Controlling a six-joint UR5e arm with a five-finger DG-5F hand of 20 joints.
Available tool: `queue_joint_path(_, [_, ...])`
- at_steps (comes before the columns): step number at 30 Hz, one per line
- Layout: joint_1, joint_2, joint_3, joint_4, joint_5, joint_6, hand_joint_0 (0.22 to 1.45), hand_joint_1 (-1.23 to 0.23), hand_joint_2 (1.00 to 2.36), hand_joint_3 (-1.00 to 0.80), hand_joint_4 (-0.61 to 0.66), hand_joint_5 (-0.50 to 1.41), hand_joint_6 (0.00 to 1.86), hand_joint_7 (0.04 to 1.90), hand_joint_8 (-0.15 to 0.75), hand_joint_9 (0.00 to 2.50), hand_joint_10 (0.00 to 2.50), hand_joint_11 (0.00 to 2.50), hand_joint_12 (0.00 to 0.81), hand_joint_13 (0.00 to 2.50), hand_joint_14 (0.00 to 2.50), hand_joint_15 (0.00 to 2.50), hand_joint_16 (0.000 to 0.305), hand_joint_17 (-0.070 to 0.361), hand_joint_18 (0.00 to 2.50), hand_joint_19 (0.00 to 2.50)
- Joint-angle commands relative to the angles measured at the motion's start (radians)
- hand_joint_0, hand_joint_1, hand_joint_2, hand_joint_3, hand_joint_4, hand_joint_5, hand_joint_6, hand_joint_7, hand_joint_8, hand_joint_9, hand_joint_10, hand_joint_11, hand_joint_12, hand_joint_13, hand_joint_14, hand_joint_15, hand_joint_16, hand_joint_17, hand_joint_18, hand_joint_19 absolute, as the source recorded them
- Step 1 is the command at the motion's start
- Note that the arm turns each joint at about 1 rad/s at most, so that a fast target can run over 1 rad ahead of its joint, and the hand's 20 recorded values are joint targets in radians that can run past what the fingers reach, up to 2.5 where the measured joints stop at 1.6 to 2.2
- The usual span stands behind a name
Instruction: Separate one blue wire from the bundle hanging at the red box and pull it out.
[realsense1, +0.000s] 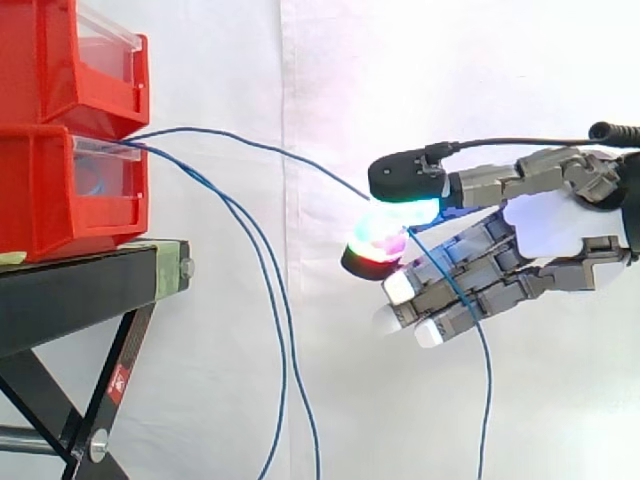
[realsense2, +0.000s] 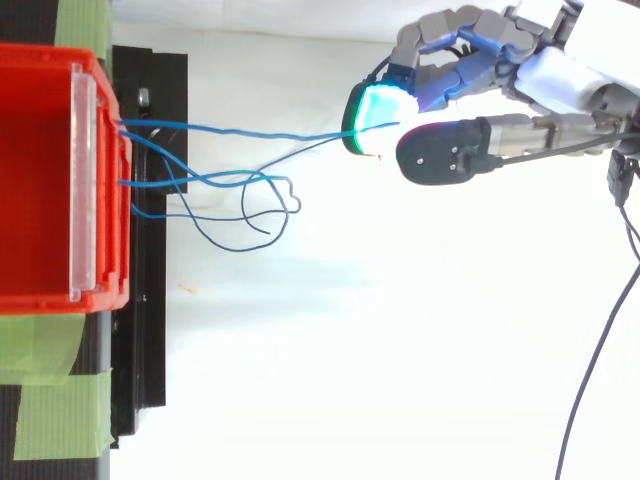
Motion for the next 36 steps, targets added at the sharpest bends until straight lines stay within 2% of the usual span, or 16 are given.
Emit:
queue_joint_path(1, [0.0, 0.0, 0.0, -0.001, 0.001, -0.002, 0.61, -0.81, 1.02, -0.13, 0.15, -0.16, 0.84, 1.21, 0.342, 0.72, 0.02, 0.64, 0.448, 0.49, 0.01, 0.44, 0.058, 0.131, 0.58, 0.47])
queue_joint_path(11, [0.0, 0.0, 0.0, -0.001, 0.001, -0.002, 0.61, -0.81, 1.02, -0.12, 0.15, -0.16, 0.84, 1.21, 0.341, 0.72, 0.02, 0.64, 0.447, 0.49, 0.02, 0.45, 0.058, 0.13, 0.59, 0.48])
queue_joint_path(36, [0.0, 0.0, 0.0, -0.002, 0.001, -0.002, 0.62, -0.81, 1.02, -0.12, 0.14, -0.16, 0.84, 1.19, 0.335, 0.82, 0.02, 0.83, 0.435, 0.55, 0.01, 0.45, 0.055, 0.125, 0.62, 0.43])
